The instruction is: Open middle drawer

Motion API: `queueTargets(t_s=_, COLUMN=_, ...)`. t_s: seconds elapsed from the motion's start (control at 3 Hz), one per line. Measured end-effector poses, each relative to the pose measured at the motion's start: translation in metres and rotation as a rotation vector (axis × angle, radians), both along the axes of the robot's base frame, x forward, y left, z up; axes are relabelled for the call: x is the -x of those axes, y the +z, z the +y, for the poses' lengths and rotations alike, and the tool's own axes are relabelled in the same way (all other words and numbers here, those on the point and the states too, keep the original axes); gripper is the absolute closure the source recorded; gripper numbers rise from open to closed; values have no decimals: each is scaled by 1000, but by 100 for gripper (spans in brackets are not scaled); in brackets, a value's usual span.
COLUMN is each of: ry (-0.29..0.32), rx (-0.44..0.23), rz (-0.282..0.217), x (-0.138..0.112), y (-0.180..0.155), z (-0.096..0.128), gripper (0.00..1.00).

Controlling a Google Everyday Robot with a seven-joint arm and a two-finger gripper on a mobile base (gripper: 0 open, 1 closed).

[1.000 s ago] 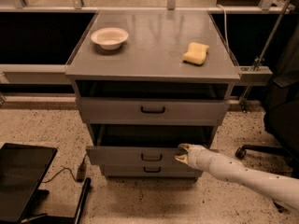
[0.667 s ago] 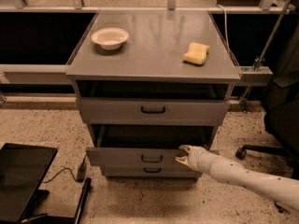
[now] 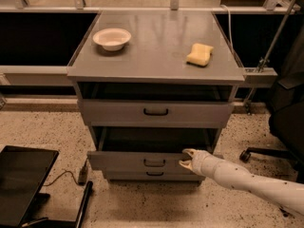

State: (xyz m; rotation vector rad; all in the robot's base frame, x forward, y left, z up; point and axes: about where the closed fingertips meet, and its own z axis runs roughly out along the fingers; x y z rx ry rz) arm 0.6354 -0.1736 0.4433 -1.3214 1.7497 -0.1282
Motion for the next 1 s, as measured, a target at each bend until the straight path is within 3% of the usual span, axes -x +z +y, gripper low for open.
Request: queueTargets(t_s=1.0, ry=0, rx=3, rz=-8, x=11, y=1, z=1, gripper=100)
